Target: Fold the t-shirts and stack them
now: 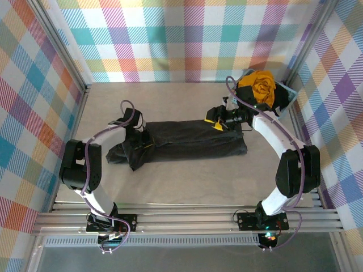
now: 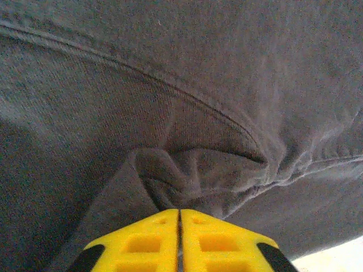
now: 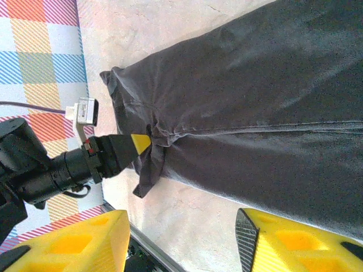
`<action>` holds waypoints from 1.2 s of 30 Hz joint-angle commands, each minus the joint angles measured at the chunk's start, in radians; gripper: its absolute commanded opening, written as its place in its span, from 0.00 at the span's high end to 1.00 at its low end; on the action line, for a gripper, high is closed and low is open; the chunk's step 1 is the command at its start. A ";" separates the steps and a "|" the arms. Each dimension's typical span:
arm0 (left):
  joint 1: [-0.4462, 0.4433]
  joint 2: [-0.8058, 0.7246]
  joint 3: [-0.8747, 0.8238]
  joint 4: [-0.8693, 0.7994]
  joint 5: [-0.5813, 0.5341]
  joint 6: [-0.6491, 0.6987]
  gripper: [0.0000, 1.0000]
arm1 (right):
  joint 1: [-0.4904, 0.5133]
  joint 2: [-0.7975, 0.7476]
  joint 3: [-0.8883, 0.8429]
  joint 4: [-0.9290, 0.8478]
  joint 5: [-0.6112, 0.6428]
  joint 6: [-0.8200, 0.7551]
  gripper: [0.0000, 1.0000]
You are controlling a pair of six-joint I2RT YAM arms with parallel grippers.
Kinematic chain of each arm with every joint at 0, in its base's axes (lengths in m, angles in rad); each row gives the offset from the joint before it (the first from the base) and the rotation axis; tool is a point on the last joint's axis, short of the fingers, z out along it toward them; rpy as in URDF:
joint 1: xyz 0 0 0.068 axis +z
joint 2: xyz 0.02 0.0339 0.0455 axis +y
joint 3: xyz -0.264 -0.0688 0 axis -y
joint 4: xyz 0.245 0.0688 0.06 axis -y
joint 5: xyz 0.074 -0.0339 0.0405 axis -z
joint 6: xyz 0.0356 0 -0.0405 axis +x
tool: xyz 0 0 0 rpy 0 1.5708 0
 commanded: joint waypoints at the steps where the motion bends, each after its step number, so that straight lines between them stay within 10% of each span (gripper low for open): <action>1: -0.036 -0.036 -0.017 -0.051 -0.027 -0.045 0.95 | 0.005 0.000 -0.016 0.019 -0.018 0.001 0.47; 6: -0.070 -0.066 0.000 -0.099 -0.069 -0.081 0.97 | 0.005 -0.004 -0.028 0.019 -0.021 -0.004 0.47; 11: -0.056 -0.129 0.038 -0.177 -0.229 -0.025 0.46 | 0.005 -0.008 -0.047 0.032 -0.029 0.001 0.47; 25: 0.125 0.123 0.177 -0.141 -0.069 0.401 0.54 | 0.020 -0.063 -0.076 0.129 -0.162 -0.007 0.46; 36: 0.125 0.117 0.104 -0.088 0.021 0.420 0.62 | 0.029 -0.060 -0.093 0.143 -0.145 0.016 0.47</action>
